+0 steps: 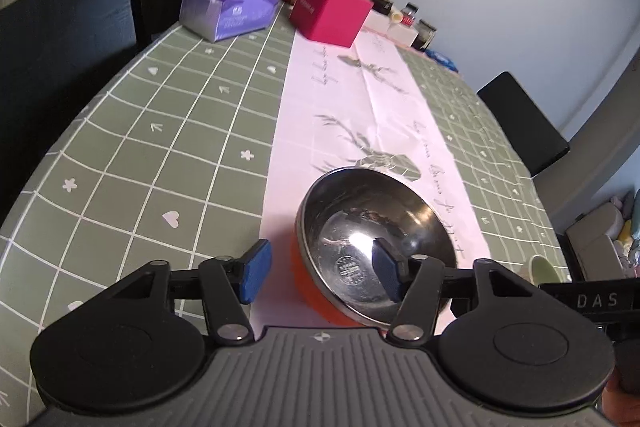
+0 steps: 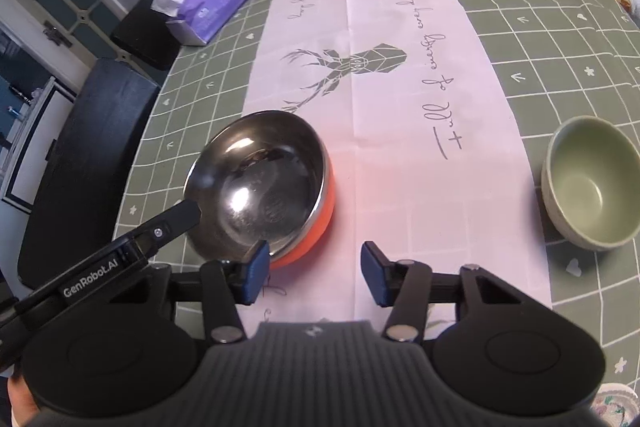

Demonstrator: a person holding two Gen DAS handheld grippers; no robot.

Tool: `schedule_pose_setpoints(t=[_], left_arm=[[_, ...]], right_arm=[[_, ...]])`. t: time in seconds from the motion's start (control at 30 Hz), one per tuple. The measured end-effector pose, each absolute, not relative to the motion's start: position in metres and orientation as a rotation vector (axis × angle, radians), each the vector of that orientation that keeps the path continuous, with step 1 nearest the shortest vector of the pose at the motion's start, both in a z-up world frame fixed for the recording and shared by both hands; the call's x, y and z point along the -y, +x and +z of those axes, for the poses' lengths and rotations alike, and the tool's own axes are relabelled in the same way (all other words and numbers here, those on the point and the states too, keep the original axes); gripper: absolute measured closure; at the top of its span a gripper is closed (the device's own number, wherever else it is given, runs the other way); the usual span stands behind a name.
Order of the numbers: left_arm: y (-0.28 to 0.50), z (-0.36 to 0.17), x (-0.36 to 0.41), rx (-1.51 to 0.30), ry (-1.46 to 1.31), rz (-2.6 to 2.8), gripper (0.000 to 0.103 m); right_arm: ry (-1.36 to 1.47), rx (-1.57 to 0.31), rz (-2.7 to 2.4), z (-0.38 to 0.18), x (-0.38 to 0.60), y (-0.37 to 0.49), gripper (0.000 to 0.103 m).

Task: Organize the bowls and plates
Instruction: 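Lower the blue bowl into the orange bowl with both grippers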

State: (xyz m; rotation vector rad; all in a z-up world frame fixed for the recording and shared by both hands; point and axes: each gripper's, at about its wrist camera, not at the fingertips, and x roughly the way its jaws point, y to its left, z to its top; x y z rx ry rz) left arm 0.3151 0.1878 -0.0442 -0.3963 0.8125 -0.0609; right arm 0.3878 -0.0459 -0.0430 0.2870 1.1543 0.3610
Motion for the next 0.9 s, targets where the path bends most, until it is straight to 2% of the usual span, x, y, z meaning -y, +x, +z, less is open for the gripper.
schedule_pose_setpoints(t=[0.13,0.23,0.27,0.5,0.53,0.9], left_arm=[[0.323,-0.052,-0.188,-0.837,-0.408,-0.062,0.045],[0.327,-0.056,-0.185,-0.849,-0.399,-0.066,0.056],[0.327,-0.057,-0.184,-0.852,-0.393,-0.065,0.061],[0.329,-0.061,-0.182,-0.870,-0.393,-0.057,0.075],[0.329,-0.061,-0.182,-0.872,-0.388,-0.051,0.081],[0.319,-0.043,-0.172,-0.912,-0.348,-0.036,0.081]], right_arm=[[0.301,-1.175,0.341,-0.048,0.040,0.401,0.063],[0.305,-1.184,0.323,-0.052,0.036,0.407,0.065],[0.306,-1.186,0.319,-0.053,0.035,0.409,0.067],[0.318,-1.201,0.321,-0.060,0.033,0.413,0.087],[0.313,-1.199,0.316,-0.059,0.032,0.412,0.087],[0.274,-1.161,0.328,-0.048,0.037,0.400,0.090]])
